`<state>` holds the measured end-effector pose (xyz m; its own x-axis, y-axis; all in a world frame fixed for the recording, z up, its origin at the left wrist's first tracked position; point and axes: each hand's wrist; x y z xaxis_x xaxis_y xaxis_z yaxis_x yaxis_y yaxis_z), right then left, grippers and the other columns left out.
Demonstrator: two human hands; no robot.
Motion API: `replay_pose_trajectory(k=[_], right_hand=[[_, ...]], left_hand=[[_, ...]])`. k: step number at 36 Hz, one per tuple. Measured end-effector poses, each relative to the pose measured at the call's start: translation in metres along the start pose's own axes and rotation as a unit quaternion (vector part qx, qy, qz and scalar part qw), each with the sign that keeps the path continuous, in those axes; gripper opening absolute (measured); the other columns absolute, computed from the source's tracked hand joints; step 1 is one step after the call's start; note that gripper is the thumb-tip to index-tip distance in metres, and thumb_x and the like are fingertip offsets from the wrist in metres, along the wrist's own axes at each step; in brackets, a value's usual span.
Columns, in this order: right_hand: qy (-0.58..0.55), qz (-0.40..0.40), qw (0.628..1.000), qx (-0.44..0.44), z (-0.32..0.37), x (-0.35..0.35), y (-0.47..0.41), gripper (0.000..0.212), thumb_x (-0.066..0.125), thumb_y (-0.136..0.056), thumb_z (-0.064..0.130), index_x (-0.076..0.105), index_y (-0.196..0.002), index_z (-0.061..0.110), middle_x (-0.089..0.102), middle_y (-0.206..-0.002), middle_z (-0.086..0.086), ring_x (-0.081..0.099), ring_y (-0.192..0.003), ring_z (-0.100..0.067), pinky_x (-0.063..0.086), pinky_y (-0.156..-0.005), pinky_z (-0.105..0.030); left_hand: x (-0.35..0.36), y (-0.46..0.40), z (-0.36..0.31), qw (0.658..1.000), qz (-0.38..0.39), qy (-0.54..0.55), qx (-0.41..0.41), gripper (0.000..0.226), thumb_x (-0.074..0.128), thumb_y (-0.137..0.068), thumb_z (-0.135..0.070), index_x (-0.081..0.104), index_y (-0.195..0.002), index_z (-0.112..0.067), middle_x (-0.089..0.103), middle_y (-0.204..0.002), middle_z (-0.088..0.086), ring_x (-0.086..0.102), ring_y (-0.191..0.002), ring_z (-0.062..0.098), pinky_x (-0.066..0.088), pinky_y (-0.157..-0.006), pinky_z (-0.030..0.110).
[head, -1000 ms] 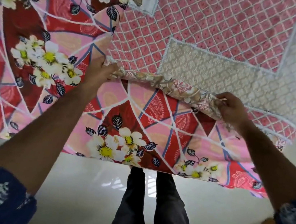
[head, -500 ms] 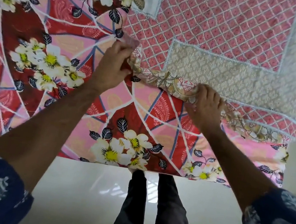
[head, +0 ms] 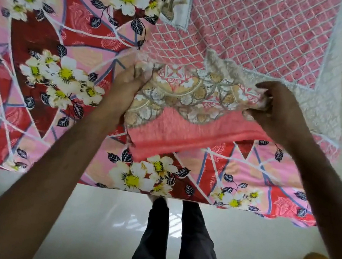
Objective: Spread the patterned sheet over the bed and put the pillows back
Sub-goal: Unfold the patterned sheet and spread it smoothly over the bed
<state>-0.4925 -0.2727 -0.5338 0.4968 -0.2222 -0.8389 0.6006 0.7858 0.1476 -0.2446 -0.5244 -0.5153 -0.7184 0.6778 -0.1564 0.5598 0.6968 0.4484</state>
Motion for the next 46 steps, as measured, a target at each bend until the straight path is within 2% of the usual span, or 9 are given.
replay_pose_trajectory(k=[4, 8, 11, 19, 24, 30, 37, 40, 46], right_hand=[[0.062, -0.027, 0.996, -0.065, 0.031, 0.037, 0.030, 0.066, 0.065, -0.083, 0.033, 0.044, -0.143, 0.011, 0.050, -0.134, -0.015, 0.049, -0.120, -0.034, 0.040, -0.095, -0.046], [0.043, 0.008, 0.998, -0.055, 0.067, 0.094, 0.075, 0.070, 0.069, -0.084, 0.031, 0.043, -0.146, 0.013, 0.041, -0.146, -0.011, 0.040, -0.133, -0.030, 0.037, -0.106, -0.051], [0.013, 0.008, 1.000, -0.021, 0.087, 0.129, 0.109, 0.075, 0.074, -0.080, 0.021, 0.042, -0.147, 0.013, 0.042, -0.147, -0.010, 0.040, -0.131, -0.030, 0.038, -0.103, -0.050], [-0.044, -0.067, 0.994, 0.078, 0.115, 0.163, 0.141, 0.091, 0.062, -0.073, 0.030, 0.031, -0.156, 0.011, 0.030, -0.161, -0.007, 0.026, -0.151, -0.028, 0.023, -0.120, -0.052], [-0.022, -0.126, 0.986, 0.103, 0.091, 0.138, 0.112, 0.057, 0.064, -0.077, 0.025, 0.057, -0.133, 0.022, 0.053, -0.132, -0.002, 0.047, -0.127, -0.025, 0.035, -0.105, -0.049], [0.138, -0.059, 0.983, 0.102, -0.017, 0.086, 0.133, 0.044, 0.056, -0.072, 0.002, 0.070, -0.107, 0.025, 0.067, -0.103, -0.002, 0.062, -0.100, -0.031, 0.041, -0.087, -0.044], [0.342, 0.076, 0.934, 0.074, -0.079, -0.004, 0.200, 0.029, 0.073, -0.074, 0.003, 0.064, -0.100, 0.014, 0.071, -0.079, -0.014, 0.069, -0.075, -0.037, 0.052, -0.083, -0.047], [0.321, 0.086, 0.942, 0.057, -0.086, -0.037, 0.230, 0.052, 0.083, -0.061, 0.002, 0.067, -0.110, 0.010, 0.067, -0.077, -0.015, 0.066, -0.068, -0.040, 0.051, -0.057, -0.040], [0.320, 0.143, 0.935, 0.043, -0.146, -0.054, 0.270, 0.063, 0.077, -0.077, 0.016, 0.058, -0.137, 0.016, 0.072, -0.098, -0.011, 0.071, -0.079, -0.037, 0.054, -0.053, -0.042]], left_hand=[[-0.004, 0.026, 0.031, 0.978, 0.031, 0.124, -0.164, 0.039, 0.063, -0.097, -0.036, 0.063, -0.130, -0.016, 0.077, -0.103, -0.007, 0.072, -0.098, 0.011, 0.057, -0.074, 0.026], [-0.001, 0.056, 0.068, 0.956, 0.077, 0.131, -0.249, 0.078, 0.071, -0.083, -0.057, 0.049, -0.145, -0.015, 0.048, -0.153, 0.003, 0.040, -0.145, 0.028, 0.035, -0.117, 0.054], [0.011, 0.079, 0.088, 0.955, 0.045, 0.124, -0.264, 0.050, 0.075, -0.091, -0.025, 0.051, -0.134, -0.013, 0.063, -0.138, 0.008, 0.064, -0.123, 0.027, 0.051, -0.105, 0.051], [0.039, 0.109, 0.069, 0.950, -0.052, 0.240, -0.192, 0.014, 0.060, -0.099, -0.015, 0.063, -0.112, -0.012, 0.077, -0.087, 0.000, 0.074, -0.072, 0.015, 0.061, -0.055, 0.030], [0.018, 0.119, 0.048, 0.949, -0.030, 0.254, -0.182, 0.045, 0.064, -0.096, -0.026, 0.047, -0.136, -0.012, 0.076, -0.083, -0.002, 0.072, -0.063, 0.017, 0.057, -0.043, 0.031], [-0.004, 0.115, 0.056, 0.954, -0.047, 0.223, -0.195, 0.010, 0.062, -0.099, -0.024, 0.053, -0.099, -0.028, 0.072, -0.067, -0.009, 0.068, -0.054, 0.009, 0.054, -0.041, 0.025], [0.006, 0.124, 0.095, 0.974, -0.013, 0.122, -0.189, 0.032, 0.060, -0.101, -0.018, 0.053, -0.132, -0.016, 0.070, -0.102, -0.001, 0.074, -0.071, 0.009, 0.059, -0.054, 0.026], [0.025, 0.132, 0.107, 0.985, 0.001, 0.065, -0.158, 0.035, 0.061, -0.101, -0.016, 0.055, -0.135, -0.016, 0.071, -0.106, -0.006, 0.073, -0.089, 0.016, 0.062, -0.077, 0.032], [0.066, 0.149, 0.117, 0.990, 0.015, 0.027, -0.140, 0.016, 0.066, -0.098, -0.022, 0.063, -0.111, -0.031, 0.074, -0.105, -0.005, 0.073, -0.098, 0.016, 0.059, -0.087, 0.033]])
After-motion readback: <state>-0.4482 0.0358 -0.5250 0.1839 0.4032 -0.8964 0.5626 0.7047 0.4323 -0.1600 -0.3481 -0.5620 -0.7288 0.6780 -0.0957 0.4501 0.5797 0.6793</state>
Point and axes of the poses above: each hand's wrist, its own y-axis away from the middle knuckle, its own x-axis out of the palm, z = x × y
